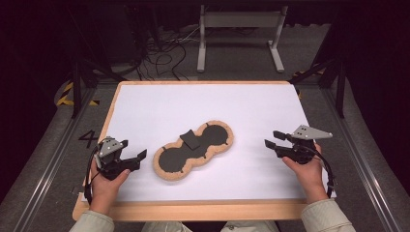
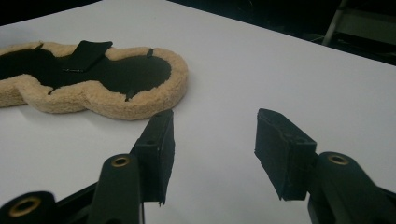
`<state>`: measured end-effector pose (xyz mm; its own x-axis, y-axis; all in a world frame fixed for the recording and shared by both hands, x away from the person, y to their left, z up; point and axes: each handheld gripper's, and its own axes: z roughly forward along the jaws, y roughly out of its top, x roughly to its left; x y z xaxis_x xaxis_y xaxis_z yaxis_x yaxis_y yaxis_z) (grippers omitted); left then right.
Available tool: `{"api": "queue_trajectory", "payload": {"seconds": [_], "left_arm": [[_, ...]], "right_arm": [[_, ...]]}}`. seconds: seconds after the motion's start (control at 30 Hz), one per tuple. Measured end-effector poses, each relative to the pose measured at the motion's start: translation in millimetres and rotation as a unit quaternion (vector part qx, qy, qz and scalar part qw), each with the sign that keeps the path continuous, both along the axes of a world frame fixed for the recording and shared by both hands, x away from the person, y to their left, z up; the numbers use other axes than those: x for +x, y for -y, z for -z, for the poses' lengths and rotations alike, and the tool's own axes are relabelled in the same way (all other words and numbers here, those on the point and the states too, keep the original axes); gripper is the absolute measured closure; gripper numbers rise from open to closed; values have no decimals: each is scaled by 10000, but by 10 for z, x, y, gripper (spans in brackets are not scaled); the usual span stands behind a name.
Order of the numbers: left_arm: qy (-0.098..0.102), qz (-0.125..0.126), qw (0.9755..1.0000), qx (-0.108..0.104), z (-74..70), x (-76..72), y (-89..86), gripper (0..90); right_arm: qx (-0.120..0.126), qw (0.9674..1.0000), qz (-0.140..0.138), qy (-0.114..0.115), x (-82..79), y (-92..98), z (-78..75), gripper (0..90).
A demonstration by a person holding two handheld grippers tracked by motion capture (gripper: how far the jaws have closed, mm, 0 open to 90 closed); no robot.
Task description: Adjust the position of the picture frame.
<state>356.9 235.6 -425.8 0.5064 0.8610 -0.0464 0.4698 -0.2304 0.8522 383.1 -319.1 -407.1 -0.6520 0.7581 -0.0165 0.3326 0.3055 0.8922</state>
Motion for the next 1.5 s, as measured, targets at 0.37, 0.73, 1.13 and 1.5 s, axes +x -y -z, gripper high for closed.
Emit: {"api": "queue_trajectory", "payload": {"seconds": [0.37,0.73,1.13,1.5], "left_arm": [[-61,78,9999,-74,-6,-4,7,228],[-129,70,9999,-90,-18,-12,9,274],[-242,8,9997,-57,-25,-43,13,363],[-556,-20,9984,46,40,103,59,876]], "right_arm": [[-50,10000,9,-18,-12,-7,-29,489],[-68,10000,-40,-16,-11,-37,-38,488],[-182,9996,-185,-90,47,-105,-113,571],[-125,9995,-250,-162,46,-200,-164,664]]}}
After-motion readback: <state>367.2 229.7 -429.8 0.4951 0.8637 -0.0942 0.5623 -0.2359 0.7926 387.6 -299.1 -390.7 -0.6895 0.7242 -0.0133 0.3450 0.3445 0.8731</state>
